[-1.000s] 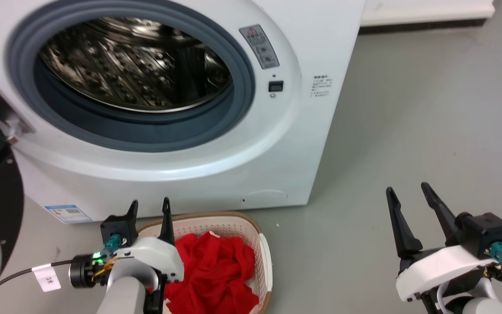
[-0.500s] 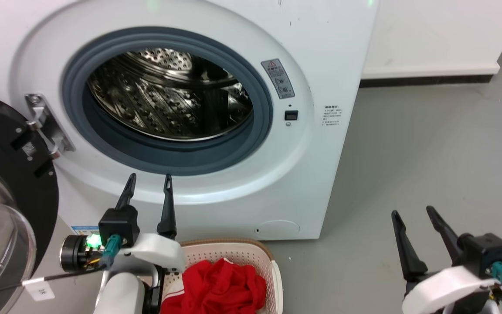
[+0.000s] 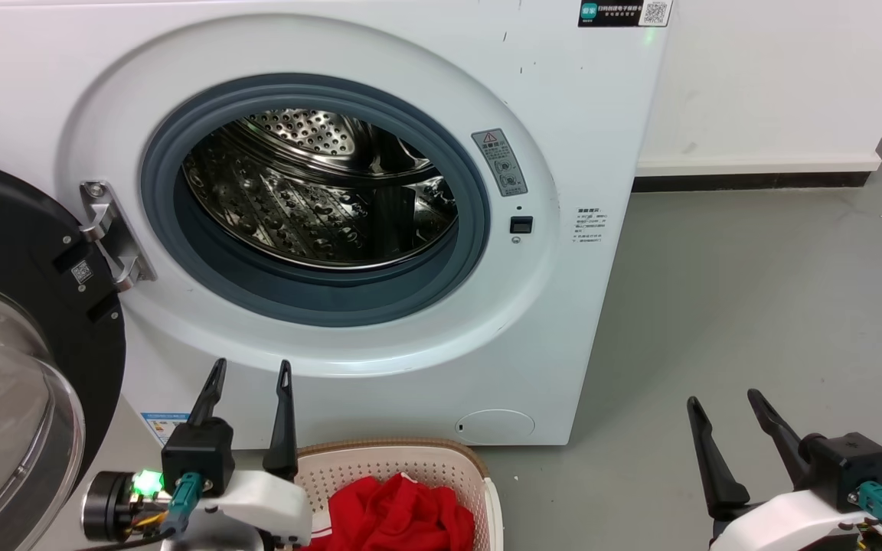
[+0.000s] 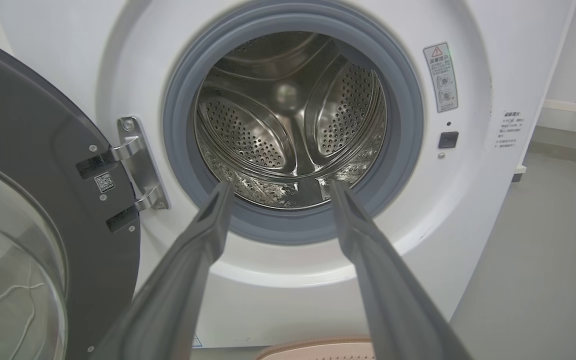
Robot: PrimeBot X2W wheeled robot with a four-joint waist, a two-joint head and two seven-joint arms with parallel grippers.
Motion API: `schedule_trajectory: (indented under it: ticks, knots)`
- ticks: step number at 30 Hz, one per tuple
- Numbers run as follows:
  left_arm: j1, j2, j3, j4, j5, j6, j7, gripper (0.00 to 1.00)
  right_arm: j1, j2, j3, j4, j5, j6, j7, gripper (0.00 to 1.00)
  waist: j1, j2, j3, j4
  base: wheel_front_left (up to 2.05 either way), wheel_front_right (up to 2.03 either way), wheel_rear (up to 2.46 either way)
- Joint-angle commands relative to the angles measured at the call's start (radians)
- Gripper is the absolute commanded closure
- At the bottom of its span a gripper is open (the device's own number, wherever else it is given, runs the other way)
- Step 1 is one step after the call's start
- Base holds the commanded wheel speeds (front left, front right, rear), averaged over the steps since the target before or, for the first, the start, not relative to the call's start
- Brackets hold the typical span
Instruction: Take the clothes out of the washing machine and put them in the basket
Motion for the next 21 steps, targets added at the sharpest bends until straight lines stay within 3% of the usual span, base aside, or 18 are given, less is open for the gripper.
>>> schedule_trajectory:
  ticks: [1, 21]
  knots:
    - [0.025, 0.005, 0.0, -0.021, 0.003, 0.007, 0.009, 0.0, 0.015, 0.002, 0.004, -0.006, -0.004, -0.001, 0.003, 0.0, 0.0001, -0.0001, -0.001, 0.002, 0.0, 0.0, 0.0]
    - [0.062, 0.024, -0.008, -0.08, -0.018, 0.021, 0.06, 0.0, 0.004, 0.002, 0.009, -0.006, 0.01, -0.001, 0.001, 0.0, 0.0001, -0.0001, 0.004, 0.001, 0.0, 0.0, 0.0]
